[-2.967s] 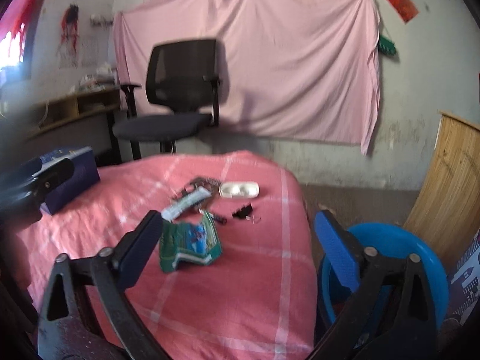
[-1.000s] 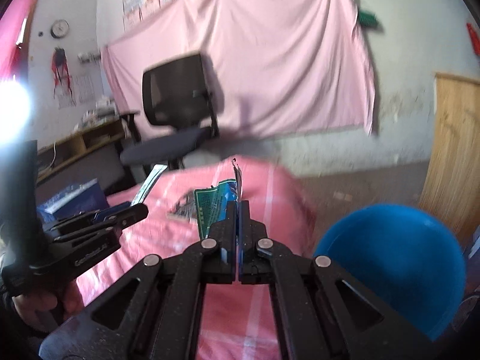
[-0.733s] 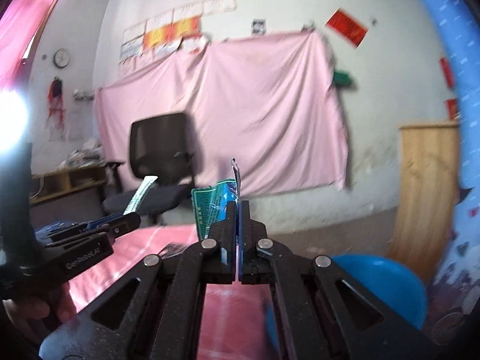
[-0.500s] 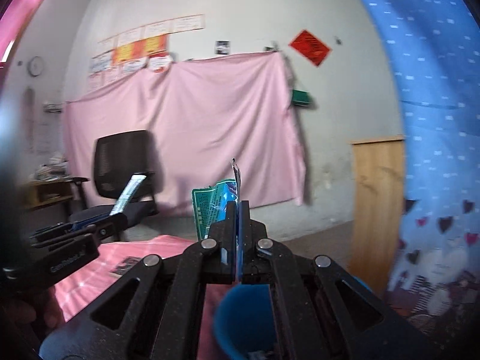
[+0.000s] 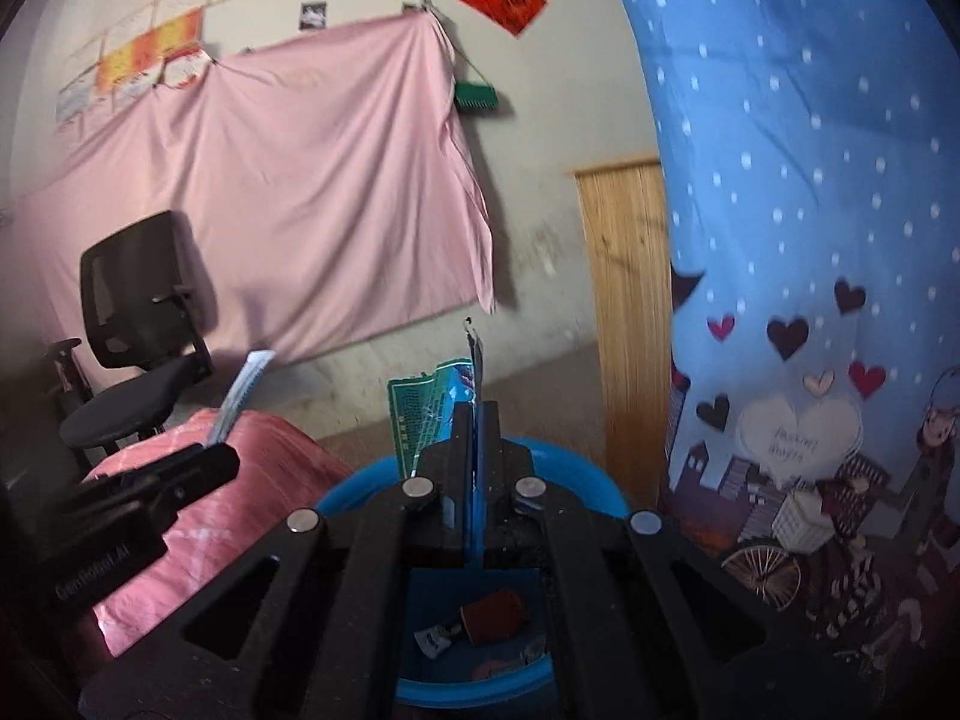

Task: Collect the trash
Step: 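Carry the receipt and green wrapper over the blue bucket with both grippers, then open both grippers to drop the receipt and wrapper into the bucket, then move both tools back over the table toward the phone case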

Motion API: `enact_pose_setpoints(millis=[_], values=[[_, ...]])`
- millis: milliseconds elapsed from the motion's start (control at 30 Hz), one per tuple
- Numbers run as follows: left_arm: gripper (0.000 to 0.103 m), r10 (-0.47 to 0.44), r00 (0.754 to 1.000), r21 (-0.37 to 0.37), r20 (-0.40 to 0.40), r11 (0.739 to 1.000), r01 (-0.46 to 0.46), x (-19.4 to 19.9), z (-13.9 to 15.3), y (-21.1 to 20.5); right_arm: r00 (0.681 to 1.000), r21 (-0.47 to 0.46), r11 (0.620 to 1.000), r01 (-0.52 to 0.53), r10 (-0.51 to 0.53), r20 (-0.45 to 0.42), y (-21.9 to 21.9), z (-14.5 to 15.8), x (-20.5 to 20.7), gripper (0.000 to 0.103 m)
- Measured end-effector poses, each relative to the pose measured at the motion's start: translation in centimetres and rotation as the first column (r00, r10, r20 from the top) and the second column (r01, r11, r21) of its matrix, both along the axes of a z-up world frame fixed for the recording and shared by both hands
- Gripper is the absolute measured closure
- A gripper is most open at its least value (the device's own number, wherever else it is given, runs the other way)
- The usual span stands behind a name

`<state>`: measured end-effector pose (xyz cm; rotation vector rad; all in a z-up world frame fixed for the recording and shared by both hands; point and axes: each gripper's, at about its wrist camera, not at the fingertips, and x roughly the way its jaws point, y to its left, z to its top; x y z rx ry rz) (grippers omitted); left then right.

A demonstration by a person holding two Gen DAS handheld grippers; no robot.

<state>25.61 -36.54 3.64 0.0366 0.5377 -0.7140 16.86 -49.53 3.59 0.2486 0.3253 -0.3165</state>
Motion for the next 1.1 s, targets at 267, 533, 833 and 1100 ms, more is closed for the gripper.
enact_pose_setpoints(millis=[267,533,833,1100], values=[[0.083,0.006,0.995,0.053,-0.1,0.999,0.0,1.5,-2.0,-0.9,0.996,0.053,0.998,-0.024,0.029,-0.085,-0.1,-2.0,2.5,0.089],[0.078,-0.005,0.983,0.073,-0.185,0.997,0.018,2.6,-3.2,-0.9,0.993,0.06,0.997,-0.038,0.045,-0.111,0.0,-2.4,3.2,0.087],[0.052,0.075,0.975,0.02,-0.209,0.997,-0.072,3.3,-3.0,1.3,0.991,0.066,0.996,-0.062,0.069,-0.114,0.1,-2.5,3.5,0.071],[0.012,0.223,0.964,-0.085,-0.146,0.968,-0.236,2.7,-0.8,6.9,0.993,0.046,0.994,-0.102,0.104,-0.05,1.4,-1.4,3.3,0.024]])
